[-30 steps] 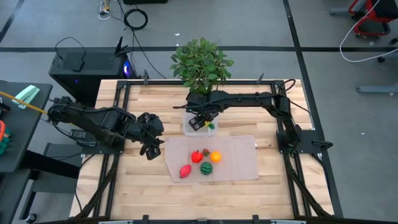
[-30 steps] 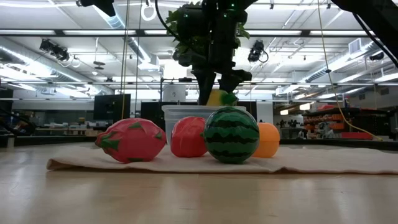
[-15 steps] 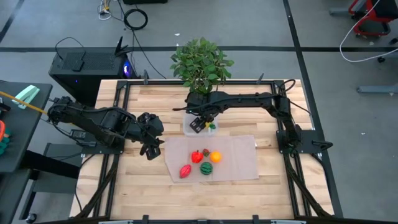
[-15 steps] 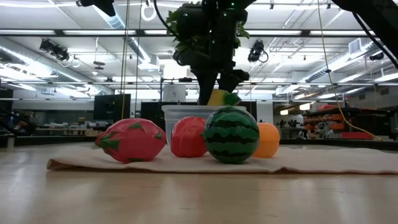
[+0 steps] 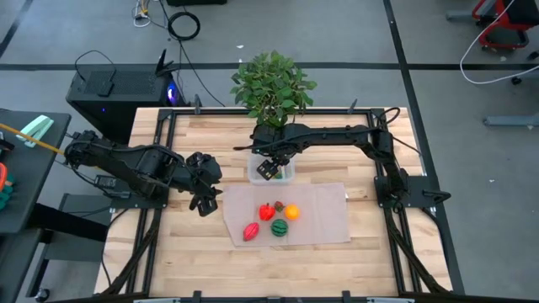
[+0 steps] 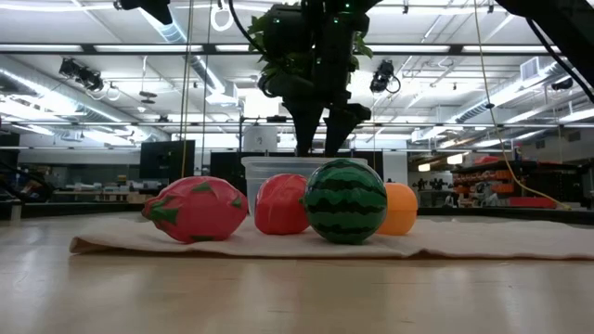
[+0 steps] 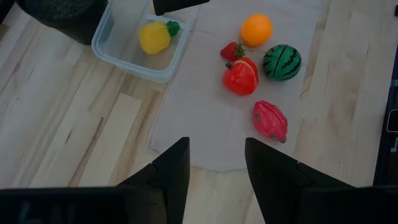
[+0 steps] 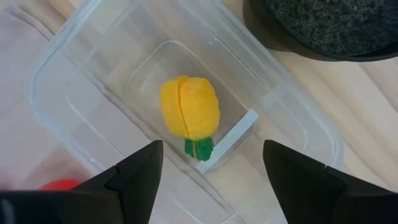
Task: Pick and placing Produce into tupperware
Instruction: Put the orange into the transparent bin
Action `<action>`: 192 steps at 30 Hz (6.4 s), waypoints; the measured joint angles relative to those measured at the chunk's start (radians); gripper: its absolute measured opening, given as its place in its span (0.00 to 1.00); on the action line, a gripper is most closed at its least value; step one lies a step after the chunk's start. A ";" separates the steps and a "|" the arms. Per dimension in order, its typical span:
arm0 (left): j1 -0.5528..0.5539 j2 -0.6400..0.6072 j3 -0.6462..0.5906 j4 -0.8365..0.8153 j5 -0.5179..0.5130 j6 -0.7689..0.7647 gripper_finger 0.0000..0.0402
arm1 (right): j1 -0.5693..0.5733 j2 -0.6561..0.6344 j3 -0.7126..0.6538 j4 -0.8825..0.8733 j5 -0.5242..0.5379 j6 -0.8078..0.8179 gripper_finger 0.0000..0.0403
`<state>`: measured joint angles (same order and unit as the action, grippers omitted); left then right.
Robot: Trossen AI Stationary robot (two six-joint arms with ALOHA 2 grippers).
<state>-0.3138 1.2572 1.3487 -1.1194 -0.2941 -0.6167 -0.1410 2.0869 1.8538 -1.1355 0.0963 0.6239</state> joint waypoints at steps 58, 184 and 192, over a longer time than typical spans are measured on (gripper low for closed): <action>0.000 0.000 0.000 0.006 0.003 -0.031 0.40 | 0.503 -0.324 0.331 -0.436 -0.092 -0.182 0.62; -0.196 -0.003 0.000 0.171 -0.162 0.157 0.35 | 0.334 -0.056 -0.383 0.211 -0.157 -0.469 0.72; -0.196 -0.003 0.000 0.168 -0.162 0.157 0.33 | 0.333 -0.056 -0.383 0.211 -0.166 -0.465 0.63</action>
<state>-0.5098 1.2545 1.3483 -0.9512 -0.4561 -0.4599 0.1925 2.0308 1.4704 -0.9245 -0.0694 0.1585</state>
